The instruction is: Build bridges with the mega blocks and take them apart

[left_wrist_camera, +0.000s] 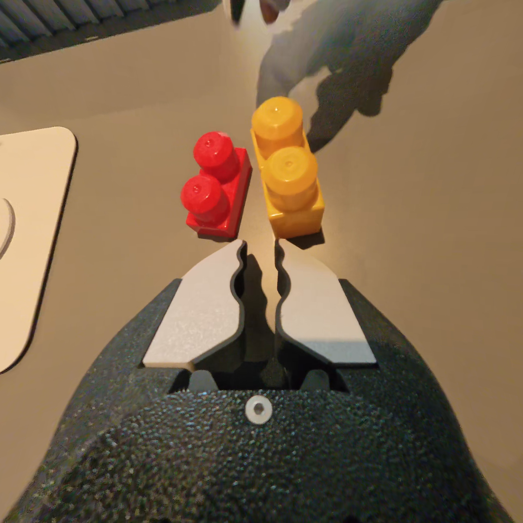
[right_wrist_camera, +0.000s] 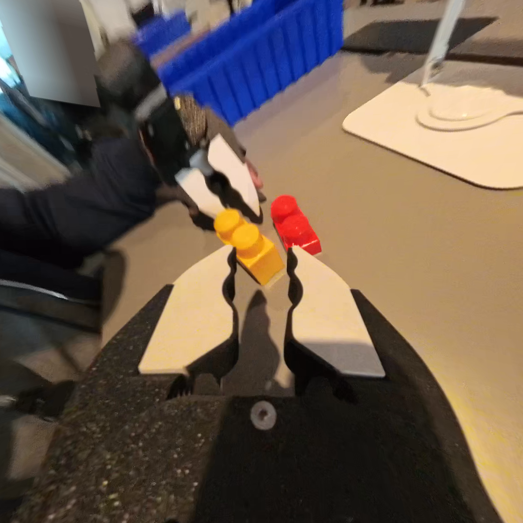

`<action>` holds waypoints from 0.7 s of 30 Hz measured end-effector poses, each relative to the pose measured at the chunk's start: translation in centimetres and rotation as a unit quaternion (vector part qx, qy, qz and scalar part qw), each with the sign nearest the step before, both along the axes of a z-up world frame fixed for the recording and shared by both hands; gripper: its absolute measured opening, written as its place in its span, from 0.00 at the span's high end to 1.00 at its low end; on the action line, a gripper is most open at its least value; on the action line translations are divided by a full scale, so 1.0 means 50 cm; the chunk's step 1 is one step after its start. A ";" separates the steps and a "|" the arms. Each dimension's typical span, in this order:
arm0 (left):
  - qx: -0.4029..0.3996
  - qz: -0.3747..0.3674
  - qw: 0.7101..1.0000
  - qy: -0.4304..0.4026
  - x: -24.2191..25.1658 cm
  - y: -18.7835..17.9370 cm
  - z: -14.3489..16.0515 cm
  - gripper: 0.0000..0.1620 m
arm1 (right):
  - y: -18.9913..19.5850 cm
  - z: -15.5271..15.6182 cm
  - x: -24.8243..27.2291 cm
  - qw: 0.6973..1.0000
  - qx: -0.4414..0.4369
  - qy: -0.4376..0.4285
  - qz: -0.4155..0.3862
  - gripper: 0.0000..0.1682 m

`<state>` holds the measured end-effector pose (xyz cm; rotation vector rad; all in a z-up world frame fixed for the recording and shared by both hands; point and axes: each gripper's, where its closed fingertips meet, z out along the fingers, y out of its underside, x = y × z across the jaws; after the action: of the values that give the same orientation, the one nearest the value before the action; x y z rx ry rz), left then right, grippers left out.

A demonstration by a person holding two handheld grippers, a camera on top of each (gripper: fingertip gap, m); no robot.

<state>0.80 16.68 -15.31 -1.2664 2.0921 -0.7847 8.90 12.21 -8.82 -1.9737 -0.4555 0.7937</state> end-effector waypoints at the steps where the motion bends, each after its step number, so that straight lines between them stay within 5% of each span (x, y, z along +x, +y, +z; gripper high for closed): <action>1: -0.002 0.003 1.000 -0.005 0.000 0.002 0.004 0.89 | 0.002 0.024 0.015 0.999 -0.009 0.035 -0.024 0.79; 5: -0.012 0.013 1.000 -0.023 0.005 0.010 0.020 0.89 | 0.059 0.104 0.046 0.989 -0.044 0.051 -0.129 0.64; 11: -0.012 0.033 0.998 -0.048 0.000 0.028 0.046 0.89 | 0.111 0.250 -0.112 0.991 -0.020 0.031 -0.127 0.41; 15: -0.016 0.047 0.997 -0.062 -0.002 0.040 0.059 0.90 | 0.085 0.313 -0.209 0.991 -0.011 0.086 -0.100 0.39; 21: -0.024 0.052 0.996 -0.063 0.003 0.041 0.055 0.90 | 0.088 0.338 -0.195 0.982 -0.016 0.137 -0.132 0.43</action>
<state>0.98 18.74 -12.57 -1.3058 1.9017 -0.8506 -0.85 16.60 8.05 -1.8684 -0.0177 0.8880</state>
